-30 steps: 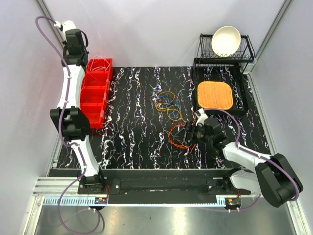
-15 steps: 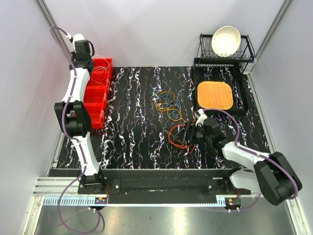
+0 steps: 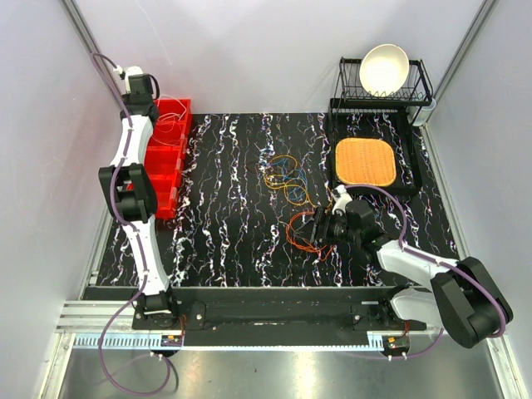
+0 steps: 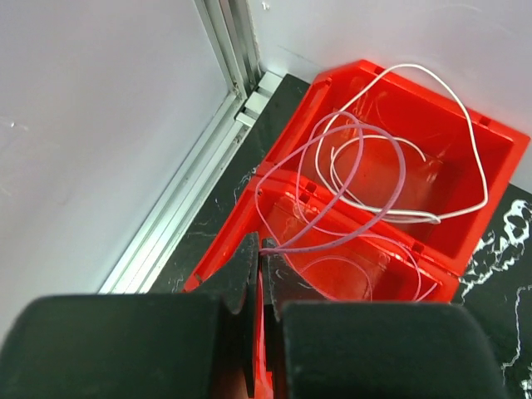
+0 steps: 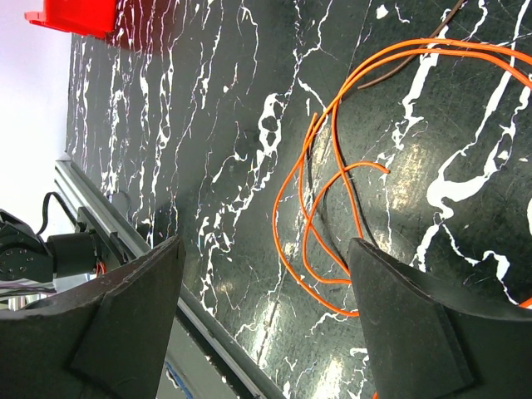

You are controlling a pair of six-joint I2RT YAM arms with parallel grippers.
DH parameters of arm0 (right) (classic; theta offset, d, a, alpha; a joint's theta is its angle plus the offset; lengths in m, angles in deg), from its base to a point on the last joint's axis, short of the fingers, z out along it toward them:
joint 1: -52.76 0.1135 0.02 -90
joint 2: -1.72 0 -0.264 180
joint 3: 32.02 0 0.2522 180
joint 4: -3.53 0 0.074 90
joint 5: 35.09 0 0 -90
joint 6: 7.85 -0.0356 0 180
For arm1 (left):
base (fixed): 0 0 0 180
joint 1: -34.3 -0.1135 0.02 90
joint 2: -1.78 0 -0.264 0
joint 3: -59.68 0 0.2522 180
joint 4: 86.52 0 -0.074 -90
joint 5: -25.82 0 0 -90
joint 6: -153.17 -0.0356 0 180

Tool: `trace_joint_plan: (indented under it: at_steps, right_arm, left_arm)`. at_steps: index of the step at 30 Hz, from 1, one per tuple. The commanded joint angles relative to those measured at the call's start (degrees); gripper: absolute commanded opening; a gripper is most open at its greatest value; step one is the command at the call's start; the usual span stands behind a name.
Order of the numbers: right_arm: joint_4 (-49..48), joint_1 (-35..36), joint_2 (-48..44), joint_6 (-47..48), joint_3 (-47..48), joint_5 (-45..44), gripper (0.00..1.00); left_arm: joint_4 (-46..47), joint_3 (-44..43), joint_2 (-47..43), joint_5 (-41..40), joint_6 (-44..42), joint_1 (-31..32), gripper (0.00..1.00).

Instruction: Untangle the cables

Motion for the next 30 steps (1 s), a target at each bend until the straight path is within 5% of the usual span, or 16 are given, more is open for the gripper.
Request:
trace_joint_plan:
  at_steps: [1,26,29,30]
  right_arm:
    - [-2.4,0.2,0.7,0.7,2.5,0.0,0.85]
    - [-2.2,0.1,1.3,0.7,2.9,0.0,0.85]
    - [-2.3,0.0,1.3,0.8,2.9,0.0,0.85]
    - [-2.3,0.1,1.3,0.8,2.9,0.0,0.85]
  left_arm:
    - [1.6,-5.1,1.7,0.2,0.5,-0.5,0.0]
    - [5.5,7.6,2.0,4.6,2.2,-0.8,0.02]
    - [5.2,7.7,1.3,4.7,2.3,-0.8,0.08]
    - [5.3,7.9,0.9,4.7,2.3,-0.8,0.21]
